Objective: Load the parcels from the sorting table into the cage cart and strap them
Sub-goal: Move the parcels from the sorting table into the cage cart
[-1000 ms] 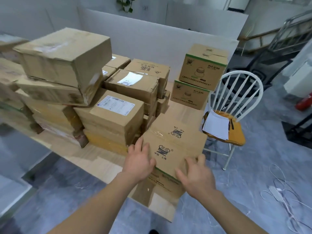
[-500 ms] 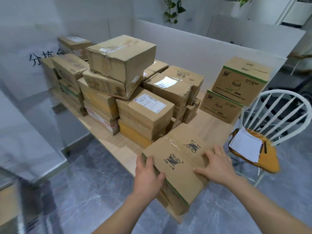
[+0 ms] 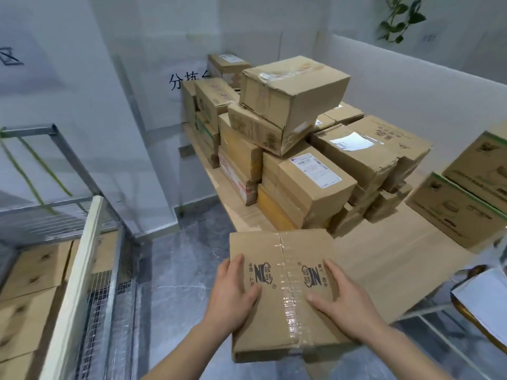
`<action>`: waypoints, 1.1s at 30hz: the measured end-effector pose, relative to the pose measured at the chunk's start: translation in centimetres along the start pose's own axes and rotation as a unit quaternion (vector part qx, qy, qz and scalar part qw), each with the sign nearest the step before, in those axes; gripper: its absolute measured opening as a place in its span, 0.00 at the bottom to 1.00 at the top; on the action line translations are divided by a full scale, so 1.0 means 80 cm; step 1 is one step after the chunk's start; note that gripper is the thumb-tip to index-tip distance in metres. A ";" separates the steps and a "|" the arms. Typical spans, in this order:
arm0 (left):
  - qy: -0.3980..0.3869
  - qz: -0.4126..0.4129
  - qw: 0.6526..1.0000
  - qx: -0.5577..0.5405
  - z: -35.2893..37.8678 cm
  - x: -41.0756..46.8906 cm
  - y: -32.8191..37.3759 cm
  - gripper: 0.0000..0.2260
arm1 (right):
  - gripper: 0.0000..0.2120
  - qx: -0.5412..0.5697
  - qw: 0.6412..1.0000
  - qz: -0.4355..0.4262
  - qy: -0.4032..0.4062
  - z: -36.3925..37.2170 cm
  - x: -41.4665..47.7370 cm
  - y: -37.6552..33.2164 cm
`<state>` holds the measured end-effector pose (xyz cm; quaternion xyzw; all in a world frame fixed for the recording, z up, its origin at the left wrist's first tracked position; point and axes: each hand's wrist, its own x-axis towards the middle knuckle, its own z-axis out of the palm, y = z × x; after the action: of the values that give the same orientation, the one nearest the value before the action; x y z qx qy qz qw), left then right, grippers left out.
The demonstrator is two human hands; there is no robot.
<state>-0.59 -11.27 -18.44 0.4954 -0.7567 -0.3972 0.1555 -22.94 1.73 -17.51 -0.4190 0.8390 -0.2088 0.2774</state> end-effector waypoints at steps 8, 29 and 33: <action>0.128 -0.007 0.991 0.037 -0.138 -0.043 -0.084 0.33 | 0.45 0.031 0.994 -0.107 0.004 0.095 -0.006 -0.138; 0.549 0.022 0.829 0.104 -0.543 -0.147 -0.169 0.40 | 0.32 0.129 0.813 -0.558 0.104 0.178 -0.007 -0.634; 0.580 0.009 0.807 0.112 -0.577 -0.158 -0.182 0.43 | 0.32 0.148 0.778 -0.605 0.084 0.196 0.002 -0.691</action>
<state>43.39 -23.70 1.95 0.6407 -0.5696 0.0527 0.5122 19.50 -31.27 2.76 -0.7748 0.3919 -0.4895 0.0812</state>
